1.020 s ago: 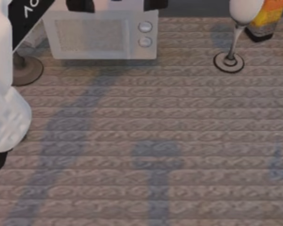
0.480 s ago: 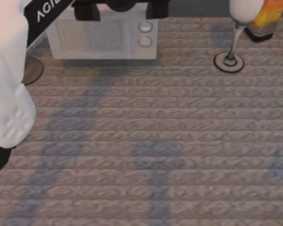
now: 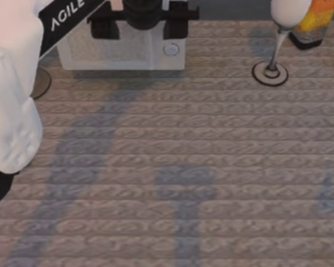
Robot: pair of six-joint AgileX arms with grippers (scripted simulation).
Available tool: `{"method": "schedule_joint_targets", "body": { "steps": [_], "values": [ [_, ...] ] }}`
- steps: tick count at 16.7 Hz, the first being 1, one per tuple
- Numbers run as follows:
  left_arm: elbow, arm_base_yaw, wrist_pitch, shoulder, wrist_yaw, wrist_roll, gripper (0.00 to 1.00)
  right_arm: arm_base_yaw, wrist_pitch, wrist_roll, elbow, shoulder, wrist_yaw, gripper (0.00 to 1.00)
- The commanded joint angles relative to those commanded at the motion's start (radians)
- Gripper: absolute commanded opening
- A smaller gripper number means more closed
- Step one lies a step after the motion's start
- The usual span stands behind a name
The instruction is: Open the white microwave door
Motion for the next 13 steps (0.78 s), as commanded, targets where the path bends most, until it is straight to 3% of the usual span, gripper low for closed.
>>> {"method": "schedule_joint_targets", "body": {
  "steps": [12,13],
  "values": [
    [0.0,0.0,0.0,0.0,0.0,0.0,0.02,0.0,0.0,0.0,0.0,0.0,0.0,1.0],
    [0.0,0.0,0.0,0.0,0.0,0.0,0.0,0.0,0.0,0.0,0.0,0.0,0.0,1.0]
  ]
}}
